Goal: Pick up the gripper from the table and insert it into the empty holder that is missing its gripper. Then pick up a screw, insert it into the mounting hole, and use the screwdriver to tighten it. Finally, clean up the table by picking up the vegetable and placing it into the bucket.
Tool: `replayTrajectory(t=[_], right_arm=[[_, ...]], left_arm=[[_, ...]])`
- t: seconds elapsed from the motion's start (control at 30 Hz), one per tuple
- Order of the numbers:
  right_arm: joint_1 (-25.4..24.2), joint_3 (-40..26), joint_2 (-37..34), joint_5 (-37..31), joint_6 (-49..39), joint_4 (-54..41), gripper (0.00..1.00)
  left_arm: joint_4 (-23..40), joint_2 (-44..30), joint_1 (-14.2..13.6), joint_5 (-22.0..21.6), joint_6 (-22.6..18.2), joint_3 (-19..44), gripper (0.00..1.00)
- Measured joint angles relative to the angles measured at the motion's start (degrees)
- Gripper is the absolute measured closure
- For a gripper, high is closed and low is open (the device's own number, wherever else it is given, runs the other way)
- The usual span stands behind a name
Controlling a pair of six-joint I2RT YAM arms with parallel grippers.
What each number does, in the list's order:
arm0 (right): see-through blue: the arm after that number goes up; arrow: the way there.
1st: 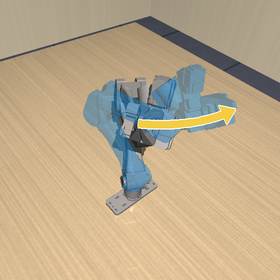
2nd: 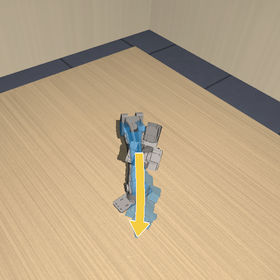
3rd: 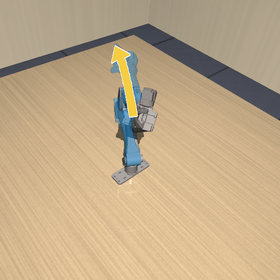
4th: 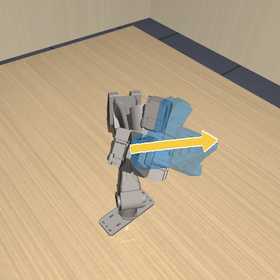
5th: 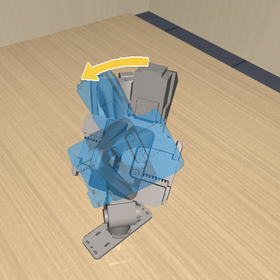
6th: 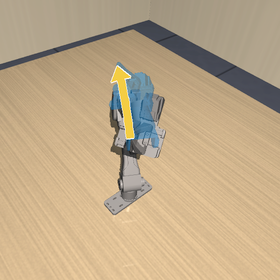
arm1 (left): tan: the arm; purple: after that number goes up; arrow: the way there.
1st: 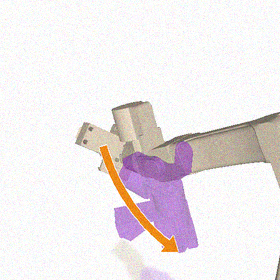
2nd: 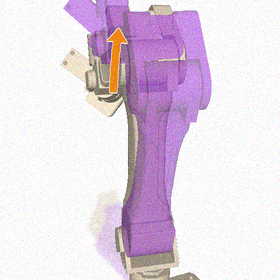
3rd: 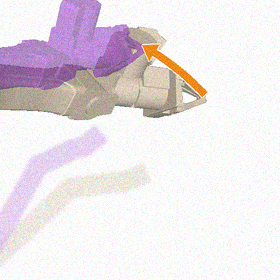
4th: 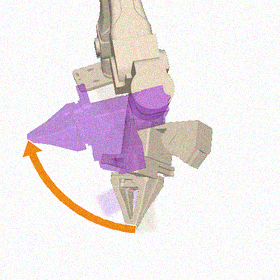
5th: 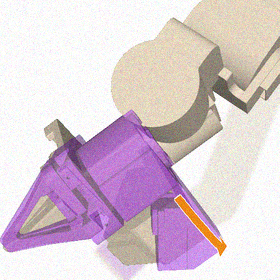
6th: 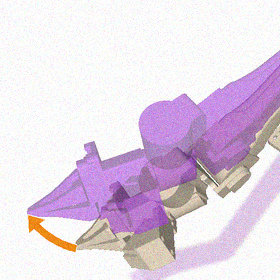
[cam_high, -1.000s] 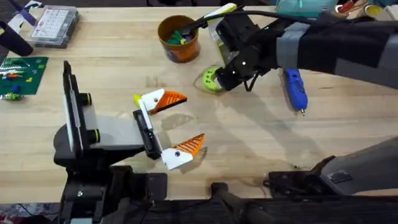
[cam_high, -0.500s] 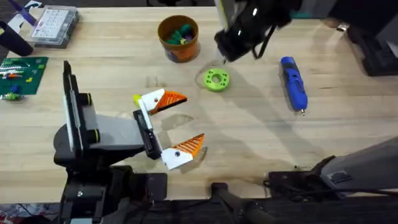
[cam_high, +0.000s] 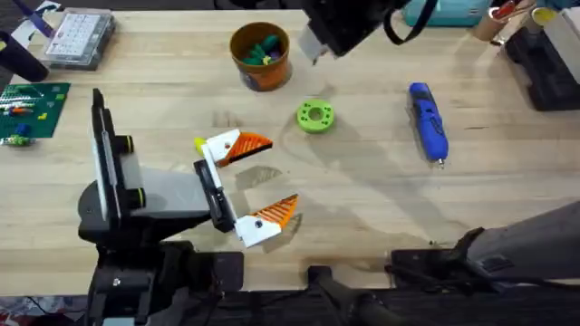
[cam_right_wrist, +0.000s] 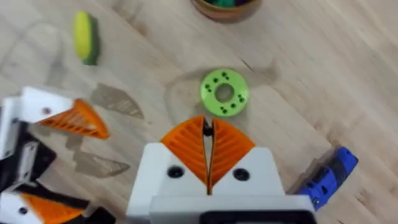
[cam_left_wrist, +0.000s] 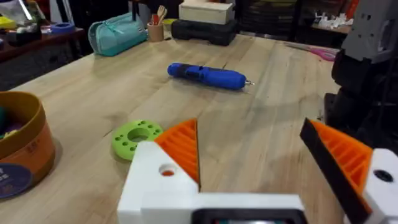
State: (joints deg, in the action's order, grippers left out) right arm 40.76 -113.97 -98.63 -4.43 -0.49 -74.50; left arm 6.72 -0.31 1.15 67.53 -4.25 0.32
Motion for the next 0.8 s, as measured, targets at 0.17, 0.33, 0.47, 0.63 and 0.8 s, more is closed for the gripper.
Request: replayTrajectory(t=[0.17,0.33,0.47,0.63,0.8], right_arm=[[4.4,-7.4,-0.8,0.2,-0.8,-5.4,0.995],[7.5,-17.0,-5.7,0.2,-2.1,-12.2,0.995],[11.0,-20.5,-9.6,0.2,-4.8,-13.3,0.995],[16.0,-20.6,-12.0,0.2,-8.2,-12.8,0.995],[18.7,-20.7,-13.0,0.2,-10.0,-12.6,0.995]], left_arm=[[0.0,0.0,0.0,0.0,0.0,0.0,0.013],[0.0,0.0,0.0,0.0,0.0,0.0,0.013],[0.0,0.0,0.0,0.0,0.0,0.0,0.014],[0.0,0.0,0.0,0.0,0.0,0.0,0.014],[0.0,0.0,0.0,0.0,0.0,0.0,0.014]])
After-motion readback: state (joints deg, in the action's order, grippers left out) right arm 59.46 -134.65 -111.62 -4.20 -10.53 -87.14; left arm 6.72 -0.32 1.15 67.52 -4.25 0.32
